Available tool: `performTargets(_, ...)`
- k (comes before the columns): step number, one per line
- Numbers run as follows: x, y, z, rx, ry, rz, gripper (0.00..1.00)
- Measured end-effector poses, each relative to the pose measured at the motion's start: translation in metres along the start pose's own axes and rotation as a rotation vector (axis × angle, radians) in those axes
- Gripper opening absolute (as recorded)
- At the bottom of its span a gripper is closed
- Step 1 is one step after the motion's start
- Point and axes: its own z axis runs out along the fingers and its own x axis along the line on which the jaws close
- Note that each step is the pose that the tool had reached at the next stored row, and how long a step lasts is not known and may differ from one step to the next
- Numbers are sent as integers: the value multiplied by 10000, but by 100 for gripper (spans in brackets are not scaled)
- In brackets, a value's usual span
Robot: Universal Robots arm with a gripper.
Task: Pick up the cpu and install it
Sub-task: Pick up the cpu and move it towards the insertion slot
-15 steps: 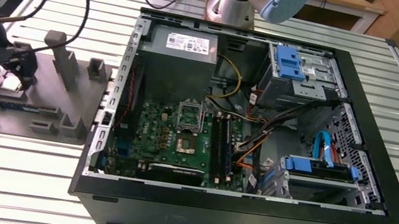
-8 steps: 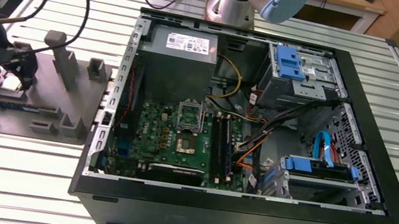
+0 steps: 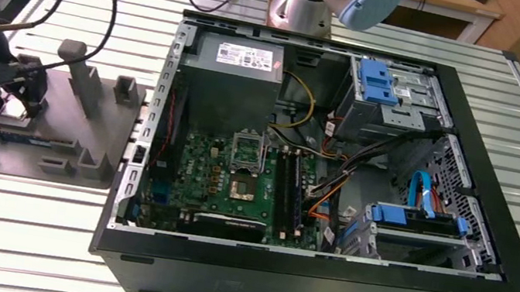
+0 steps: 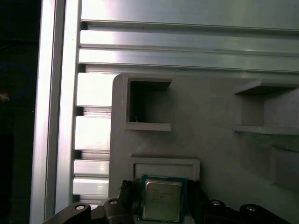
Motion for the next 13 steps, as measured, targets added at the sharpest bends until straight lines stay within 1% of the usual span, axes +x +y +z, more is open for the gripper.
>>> performTargets(8,0,0,-1,-1,-2,0,59)
performTargets(13,0,1,-18,-1,-2,0,59)
